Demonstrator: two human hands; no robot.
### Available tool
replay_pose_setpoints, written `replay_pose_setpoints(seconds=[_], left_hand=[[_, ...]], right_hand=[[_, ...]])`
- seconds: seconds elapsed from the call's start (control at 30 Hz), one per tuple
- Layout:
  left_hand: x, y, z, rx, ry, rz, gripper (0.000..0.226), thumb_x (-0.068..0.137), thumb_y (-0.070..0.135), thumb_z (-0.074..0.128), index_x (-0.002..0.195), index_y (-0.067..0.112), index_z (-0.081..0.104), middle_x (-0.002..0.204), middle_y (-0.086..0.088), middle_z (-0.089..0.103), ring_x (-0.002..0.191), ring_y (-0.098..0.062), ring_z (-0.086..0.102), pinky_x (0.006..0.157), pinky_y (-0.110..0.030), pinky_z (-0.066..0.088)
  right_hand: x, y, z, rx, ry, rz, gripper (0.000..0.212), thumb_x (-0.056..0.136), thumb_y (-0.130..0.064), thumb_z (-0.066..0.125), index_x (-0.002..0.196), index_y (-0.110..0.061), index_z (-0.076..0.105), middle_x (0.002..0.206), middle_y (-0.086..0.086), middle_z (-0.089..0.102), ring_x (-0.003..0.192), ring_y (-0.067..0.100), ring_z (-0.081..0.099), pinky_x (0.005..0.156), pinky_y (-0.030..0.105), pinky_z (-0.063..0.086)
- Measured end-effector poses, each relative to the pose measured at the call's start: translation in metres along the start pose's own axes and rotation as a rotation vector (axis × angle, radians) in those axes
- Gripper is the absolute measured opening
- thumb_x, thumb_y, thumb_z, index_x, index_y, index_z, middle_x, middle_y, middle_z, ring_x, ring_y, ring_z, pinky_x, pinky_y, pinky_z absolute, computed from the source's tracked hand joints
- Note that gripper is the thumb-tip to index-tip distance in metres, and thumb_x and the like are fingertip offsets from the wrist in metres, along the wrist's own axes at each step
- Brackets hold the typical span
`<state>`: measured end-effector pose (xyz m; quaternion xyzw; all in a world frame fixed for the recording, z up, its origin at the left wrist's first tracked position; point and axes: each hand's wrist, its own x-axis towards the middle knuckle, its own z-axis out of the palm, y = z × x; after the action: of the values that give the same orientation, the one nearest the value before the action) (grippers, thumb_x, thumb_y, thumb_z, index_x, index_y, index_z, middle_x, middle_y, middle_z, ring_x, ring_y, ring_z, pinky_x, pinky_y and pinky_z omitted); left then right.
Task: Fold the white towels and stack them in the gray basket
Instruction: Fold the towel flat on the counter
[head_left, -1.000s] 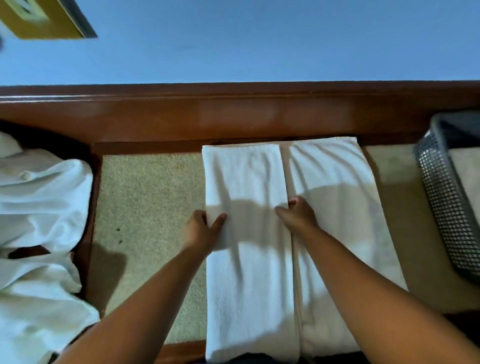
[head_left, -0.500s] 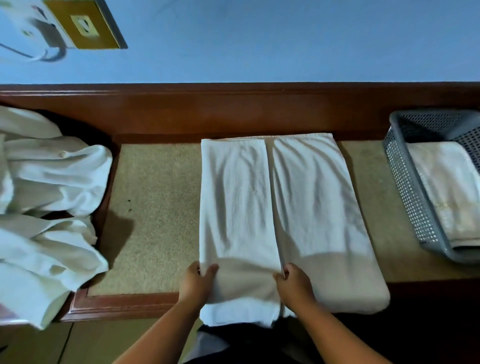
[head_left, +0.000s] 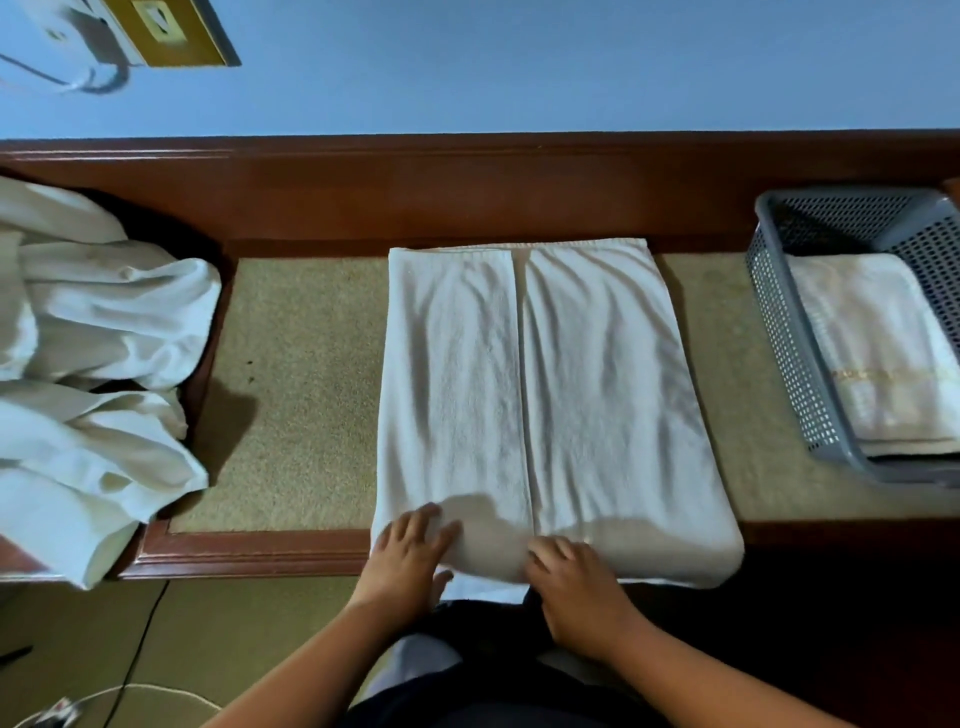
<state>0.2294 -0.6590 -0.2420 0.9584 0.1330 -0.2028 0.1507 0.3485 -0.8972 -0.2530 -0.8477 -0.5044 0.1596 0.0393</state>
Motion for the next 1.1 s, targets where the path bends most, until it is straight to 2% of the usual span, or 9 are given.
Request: replay_pose_setpoints(seconds=[0.1, 0.23, 0.33, 0.43, 0.5, 0.67, 0.77, 0.87, 1.1], left_hand=[[-0.015, 0.014, 0.011, -0.082, -0.096, -0.066, 0.078, 0.092, 0.040, 0.061, 0.158, 0.039, 0.019, 0.167, -0.003, 0.004, 0.154, -0.029, 0.008, 0.123, -0.041, 0.015], [-0.016, 0.027, 0.001, -0.115, -0.110, -0.127, 0.077, 0.095, 0.038, 0.059, 0.158, 0.040, 0.016, 0.167, -0.001, -0.002, 0.155, -0.027, 0.001, 0.123, -0.042, 0.016], [-0.014, 0.025, -0.004, -0.085, -0.132, -0.130, 0.077, 0.095, 0.037, 0.059, 0.157, 0.043, 0.014, 0.166, 0.000, -0.002, 0.154, -0.026, 0.003, 0.122, -0.043, 0.021], [-0.013, 0.022, -0.006, -0.088, -0.145, -0.116, 0.077, 0.095, 0.035, 0.060, 0.157, 0.043, 0.015, 0.166, 0.001, 0.000, 0.153, -0.025, 0.005, 0.121, -0.044, 0.024], [-0.013, 0.024, -0.008, -0.103, -0.150, -0.127, 0.076, 0.095, 0.036, 0.060, 0.157, 0.044, 0.017, 0.165, 0.002, 0.002, 0.153, -0.024, 0.006, 0.120, -0.044, 0.025], [-0.014, 0.028, -0.005, -0.138, -0.098, -0.165, 0.067, 0.097, 0.038, 0.057, 0.154, 0.046, 0.022, 0.164, 0.004, 0.007, 0.151, -0.022, 0.012, 0.120, -0.043, 0.027], [-0.013, 0.034, -0.001, -0.173, -0.078, -0.188, 0.066, 0.097, 0.039, 0.057, 0.154, 0.045, 0.024, 0.164, 0.005, 0.008, 0.151, -0.022, 0.012, 0.119, -0.044, 0.026], [-0.012, 0.037, 0.002, -0.208, -0.054, -0.211, 0.059, 0.098, 0.037, 0.056, 0.151, 0.043, 0.031, 0.163, 0.005, 0.014, 0.150, -0.023, 0.015, 0.117, -0.045, 0.030], [0.004, 0.018, -0.014, -0.260, -0.098, -0.132, 0.041, 0.102, 0.028, 0.049, 0.142, 0.037, 0.048, 0.140, 0.003, 0.039, 0.130, -0.022, 0.042, 0.106, -0.036, 0.042]], right_hand=[[-0.017, 0.010, 0.005, 0.052, 0.007, 0.178, 0.029, 0.056, -0.015, 0.056, 0.084, -0.022, 0.060, 0.097, -0.002, 0.048, 0.078, 0.026, 0.058, 0.062, 0.035, 0.046], [-0.018, 0.024, -0.002, 0.181, 0.144, 0.429, 0.027, 0.064, -0.018, 0.063, 0.091, -0.021, 0.064, 0.097, 0.002, 0.055, 0.084, 0.028, 0.057, 0.065, 0.039, 0.050], [-0.017, 0.058, -0.014, 0.266, 0.241, 0.803, 0.044, 0.072, -0.016, 0.072, 0.116, -0.016, 0.063, 0.120, 0.013, 0.053, 0.102, 0.038, 0.055, 0.082, 0.045, 0.049], [-0.022, 0.103, -0.027, 0.474, 0.273, 1.251, 0.072, 0.084, -0.022, 0.071, 0.147, -0.013, 0.040, 0.150, 0.018, 0.030, 0.129, 0.044, 0.036, 0.107, 0.048, 0.035], [-0.029, 0.131, -0.032, 0.529, 0.208, 1.389, 0.083, 0.084, -0.034, 0.074, 0.151, -0.010, 0.031, 0.154, 0.020, 0.024, 0.134, 0.045, 0.029, 0.110, 0.050, 0.031], [-0.028, 0.163, -0.034, 0.493, -0.096, 1.226, 0.057, 0.083, -0.044, 0.068, 0.126, -0.008, 0.058, 0.132, 0.019, 0.054, 0.125, 0.039, 0.047, 0.099, 0.040, 0.044], [-0.024, 0.155, -0.041, 0.624, 0.022, 1.164, 0.043, 0.085, -0.034, 0.067, 0.117, -0.006, 0.060, 0.116, 0.016, 0.065, 0.107, 0.036, 0.061, 0.080, 0.033, 0.046], [-0.024, 0.130, -0.044, 0.669, 0.132, 1.081, 0.035, 0.087, -0.033, 0.068, 0.108, -0.008, 0.056, 0.110, 0.015, 0.066, 0.100, 0.034, 0.064, 0.075, 0.034, 0.046], [-0.028, 0.064, -0.042, 0.620, 0.016, 0.988, 0.047, 0.088, -0.019, 0.058, 0.134, -0.017, 0.046, 0.119, 0.015, 0.065, 0.104, 0.036, 0.064, 0.074, 0.030, 0.046]])
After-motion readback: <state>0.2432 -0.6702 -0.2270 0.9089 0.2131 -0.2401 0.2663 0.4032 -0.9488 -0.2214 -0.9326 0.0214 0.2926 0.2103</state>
